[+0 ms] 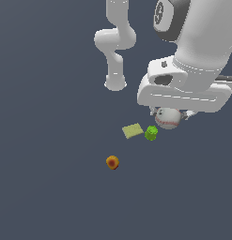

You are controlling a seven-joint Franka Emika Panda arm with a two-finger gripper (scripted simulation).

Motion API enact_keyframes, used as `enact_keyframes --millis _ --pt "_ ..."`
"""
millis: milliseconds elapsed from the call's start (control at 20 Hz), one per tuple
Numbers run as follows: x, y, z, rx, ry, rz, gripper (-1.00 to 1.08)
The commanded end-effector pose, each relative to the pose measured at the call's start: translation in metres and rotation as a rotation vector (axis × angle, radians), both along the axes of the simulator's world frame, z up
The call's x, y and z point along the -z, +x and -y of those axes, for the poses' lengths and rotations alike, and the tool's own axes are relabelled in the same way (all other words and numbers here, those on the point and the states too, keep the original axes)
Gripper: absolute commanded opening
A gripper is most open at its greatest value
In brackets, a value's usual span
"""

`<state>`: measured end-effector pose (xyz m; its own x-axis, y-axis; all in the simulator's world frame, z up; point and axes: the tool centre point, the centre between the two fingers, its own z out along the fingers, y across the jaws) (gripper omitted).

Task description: Pick up a designated object from a clutter of objects.

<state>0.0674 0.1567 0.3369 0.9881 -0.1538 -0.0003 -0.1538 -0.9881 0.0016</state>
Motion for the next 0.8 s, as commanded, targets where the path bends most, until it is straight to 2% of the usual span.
enact_keyframes --millis 0,350,750 --pt "-0.017 0.003 -0.014 0.001 0.001 0.001 -1.00" --pt "-0.045 0.010 -0.038 0.001 0.001 0.001 -1.00" --pt "-0.058 0.014 -0.049 0.001 0.001 0.001 -1.00"
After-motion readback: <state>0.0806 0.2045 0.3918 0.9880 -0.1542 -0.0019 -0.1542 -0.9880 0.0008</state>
